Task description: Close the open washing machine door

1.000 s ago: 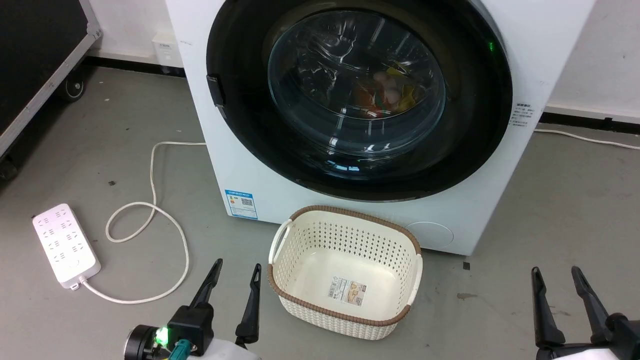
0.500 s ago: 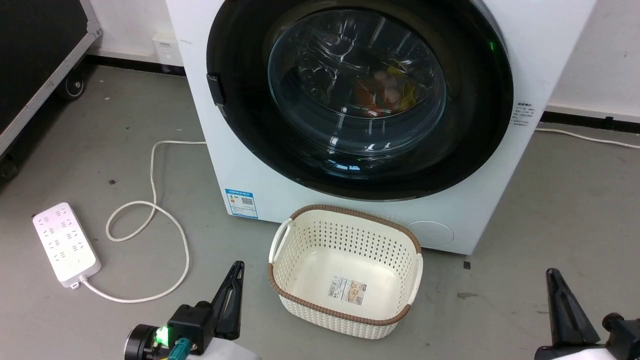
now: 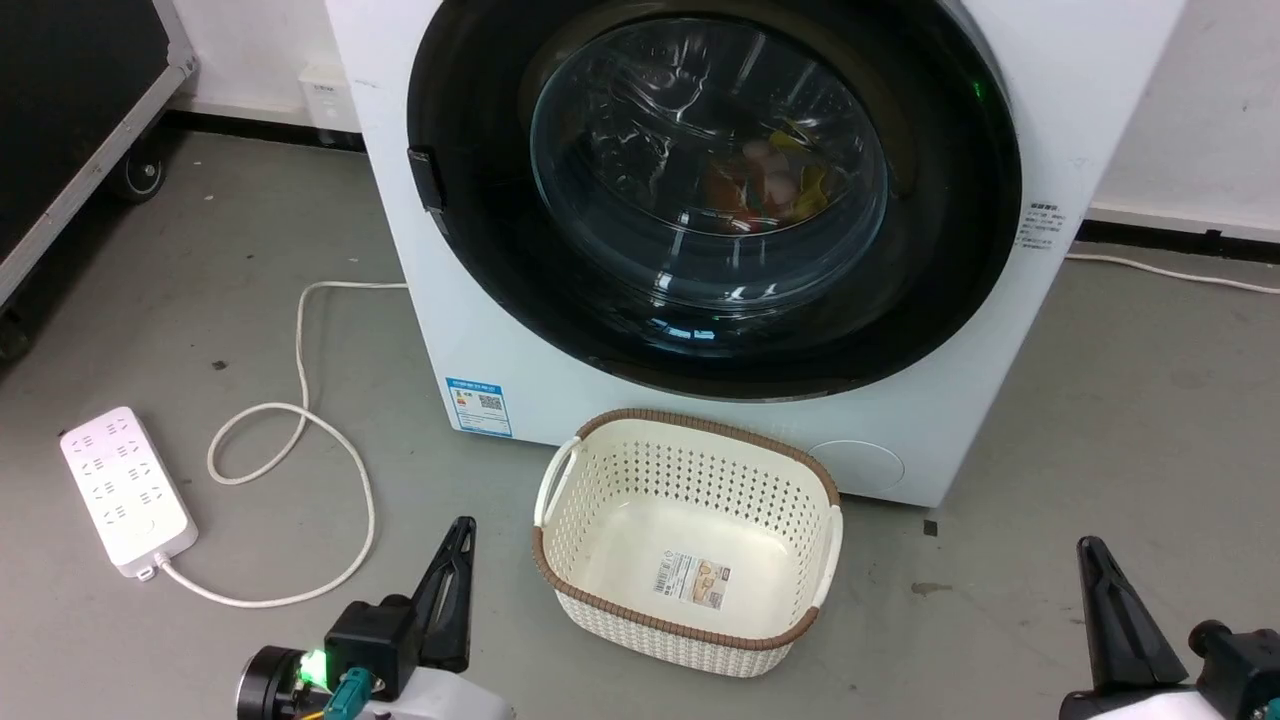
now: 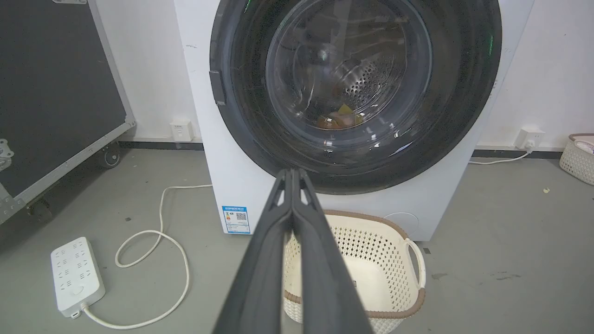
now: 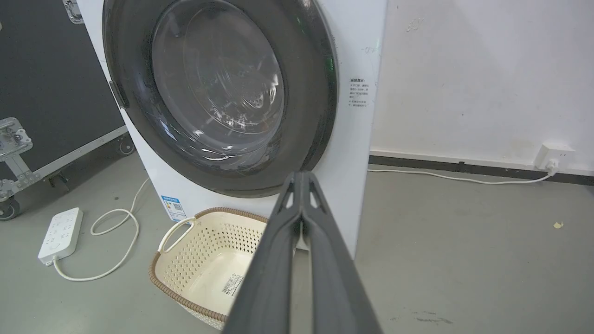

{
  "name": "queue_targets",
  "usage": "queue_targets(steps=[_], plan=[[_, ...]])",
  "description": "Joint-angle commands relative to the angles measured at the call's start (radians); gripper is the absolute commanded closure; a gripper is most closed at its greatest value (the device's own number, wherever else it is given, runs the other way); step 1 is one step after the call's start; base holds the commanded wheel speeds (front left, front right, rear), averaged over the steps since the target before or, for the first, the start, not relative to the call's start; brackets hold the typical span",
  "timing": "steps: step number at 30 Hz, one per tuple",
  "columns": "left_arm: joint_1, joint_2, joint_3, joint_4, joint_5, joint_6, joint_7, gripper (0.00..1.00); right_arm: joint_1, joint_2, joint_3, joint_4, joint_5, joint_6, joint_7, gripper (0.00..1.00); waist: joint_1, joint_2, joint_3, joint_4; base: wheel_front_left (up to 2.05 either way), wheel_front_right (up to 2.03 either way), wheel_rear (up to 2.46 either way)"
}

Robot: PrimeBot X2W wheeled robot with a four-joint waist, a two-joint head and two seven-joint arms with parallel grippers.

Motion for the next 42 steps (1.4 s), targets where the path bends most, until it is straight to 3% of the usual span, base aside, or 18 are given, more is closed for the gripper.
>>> queue_targets(steps=[1, 42], plan=[[0.001, -0.002, 0.006, -0.008, 0.007, 0.003, 0.006, 1.0, -0.012, 0.003, 0.004, -0.006, -0.011, 0.0, 0.006, 1.0, -0.0001, 0.0, 0.0, -0.001, 0.0, 0.0, 0.0], [0.005, -0.013, 0.065, -0.063, 0.041, 0.009, 0.092, 1.0, -0.044, 0.01, 0.047, -0.029, -0.055, 0.0, 0.089, 1.0, -0.0001, 0.0, 0.005, -0.025, 0.0, 0.0, 0.0]])
